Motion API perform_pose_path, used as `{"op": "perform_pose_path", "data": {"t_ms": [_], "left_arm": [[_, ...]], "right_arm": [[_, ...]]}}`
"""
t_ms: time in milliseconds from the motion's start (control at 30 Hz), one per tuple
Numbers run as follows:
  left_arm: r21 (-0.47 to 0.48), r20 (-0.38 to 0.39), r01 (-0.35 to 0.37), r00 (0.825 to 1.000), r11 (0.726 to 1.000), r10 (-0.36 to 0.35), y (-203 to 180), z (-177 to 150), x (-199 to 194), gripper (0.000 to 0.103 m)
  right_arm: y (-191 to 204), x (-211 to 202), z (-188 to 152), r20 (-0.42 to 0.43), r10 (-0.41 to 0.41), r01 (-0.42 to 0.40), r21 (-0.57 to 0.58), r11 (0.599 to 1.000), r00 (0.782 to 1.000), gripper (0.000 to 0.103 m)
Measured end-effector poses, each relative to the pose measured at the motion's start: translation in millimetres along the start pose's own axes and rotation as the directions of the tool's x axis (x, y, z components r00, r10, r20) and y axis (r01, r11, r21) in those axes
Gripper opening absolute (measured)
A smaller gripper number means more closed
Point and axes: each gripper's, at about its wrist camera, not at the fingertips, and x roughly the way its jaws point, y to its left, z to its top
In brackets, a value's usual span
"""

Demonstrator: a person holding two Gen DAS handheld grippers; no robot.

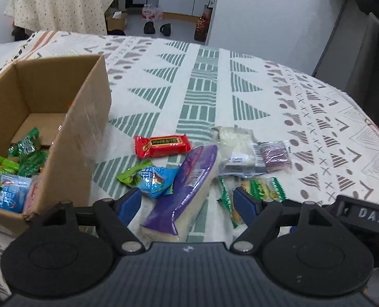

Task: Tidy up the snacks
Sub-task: 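Grasp the long purple-wrapped bread with the left gripper while the right grasps a green-wrapped candy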

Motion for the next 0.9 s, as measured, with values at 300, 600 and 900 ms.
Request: {"op": "perform_pose_path", "data": {"t_ms": [300,600,900], "left_arm": [[-0.034,-0.066,0.008,0.998,0.999,-0.011,5.7,-5.5,22.0,0.054],[-0.056,-0.082,0.041,0.996,0.998,-0.046,11.9,-5.4,21.8,0.034],[-0.073,-0.053,0.098,0.993,0.993,-0.102,15.7,-3.4,3.1,0.024]], "right_arm": [[3.3,17.8,5.9,-0.019,0.048,-0.047,0.015,0.999,0.999,0.053],[6.6,38.3,16.1,-0.022,0.059,-0.059,0.012,0.998,0.998,0.028],[3.7,17.4,10.5,0.023,0.071,-0.072,0.041,0.997,0.997,0.015]]}}
